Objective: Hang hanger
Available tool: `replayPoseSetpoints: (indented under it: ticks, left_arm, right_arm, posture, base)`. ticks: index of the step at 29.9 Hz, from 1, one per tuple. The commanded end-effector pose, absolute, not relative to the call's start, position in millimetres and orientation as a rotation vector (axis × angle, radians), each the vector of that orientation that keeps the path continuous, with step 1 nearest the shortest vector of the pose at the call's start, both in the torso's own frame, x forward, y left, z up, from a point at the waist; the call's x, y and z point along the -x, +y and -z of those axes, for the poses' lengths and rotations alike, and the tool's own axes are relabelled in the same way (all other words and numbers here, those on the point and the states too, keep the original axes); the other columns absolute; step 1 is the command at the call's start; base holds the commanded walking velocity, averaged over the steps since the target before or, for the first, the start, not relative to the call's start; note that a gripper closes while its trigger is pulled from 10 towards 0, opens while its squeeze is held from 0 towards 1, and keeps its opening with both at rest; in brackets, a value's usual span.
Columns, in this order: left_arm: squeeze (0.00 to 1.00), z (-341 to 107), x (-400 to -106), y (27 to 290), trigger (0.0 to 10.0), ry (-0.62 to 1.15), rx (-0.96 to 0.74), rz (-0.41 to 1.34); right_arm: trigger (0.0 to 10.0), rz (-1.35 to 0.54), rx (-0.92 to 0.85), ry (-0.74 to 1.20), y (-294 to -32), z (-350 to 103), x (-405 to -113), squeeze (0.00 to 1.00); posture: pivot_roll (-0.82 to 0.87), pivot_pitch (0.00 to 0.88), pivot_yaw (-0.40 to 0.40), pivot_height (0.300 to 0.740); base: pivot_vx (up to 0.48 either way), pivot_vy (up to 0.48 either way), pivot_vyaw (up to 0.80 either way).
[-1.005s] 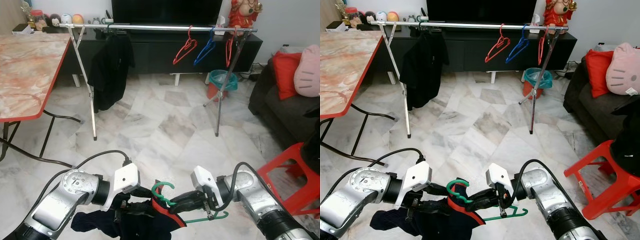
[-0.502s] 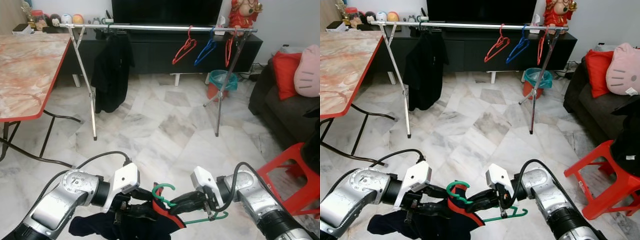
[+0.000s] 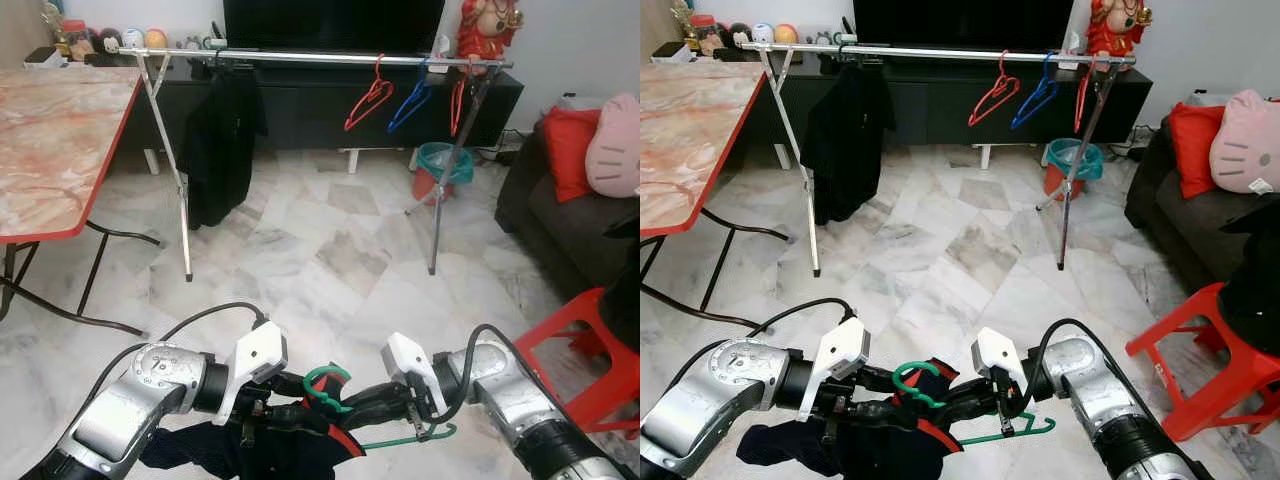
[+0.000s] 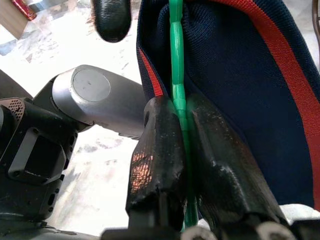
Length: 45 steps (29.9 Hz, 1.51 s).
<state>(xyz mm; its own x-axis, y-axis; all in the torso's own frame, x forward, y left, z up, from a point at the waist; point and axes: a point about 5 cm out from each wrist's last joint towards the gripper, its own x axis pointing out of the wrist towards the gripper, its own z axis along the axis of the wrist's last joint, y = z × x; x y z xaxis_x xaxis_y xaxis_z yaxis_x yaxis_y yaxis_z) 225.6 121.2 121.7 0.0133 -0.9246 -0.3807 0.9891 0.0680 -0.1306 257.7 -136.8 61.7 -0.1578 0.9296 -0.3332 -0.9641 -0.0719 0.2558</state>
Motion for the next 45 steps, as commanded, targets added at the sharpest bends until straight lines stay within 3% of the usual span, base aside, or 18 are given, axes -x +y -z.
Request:
replayPoseSetpoints:
  ticks: [1,23,45]
  left_arm:
    - [0.00,-128.9,-225.9,118.3,0.0,0.381,-0.193,1.517]
    - [0.00,-130.0,-226.7,120.1,0.0,0.383,-0.192,1.522]
    - [0.00,-135.3,-222.0,150.8,0.0,0.460,-0.229,1.527]
  right_arm:
    - [0.0,-1.663,0.094,0.463,-135.3,-64.2,-258.5,0.00]
    - [0.0,-1.655,0.103,0.467,-136.2,-63.3,-259.7,0.00]
    - [0.0,-1.522,0.233,0.505,-147.6,-50.6,-268.3,0.00]
  posture:
    - [-0.02,0.000,-0.100,0.740]
    - [-0.02,0.000,-0.102,0.740]
    - [-0.01,0.000,-0.098,0.740]
  base:
    - [0.000,0.000,0.00]
    - [0.000,0.000,0.00]
    - [0.000,0.000,0.00]
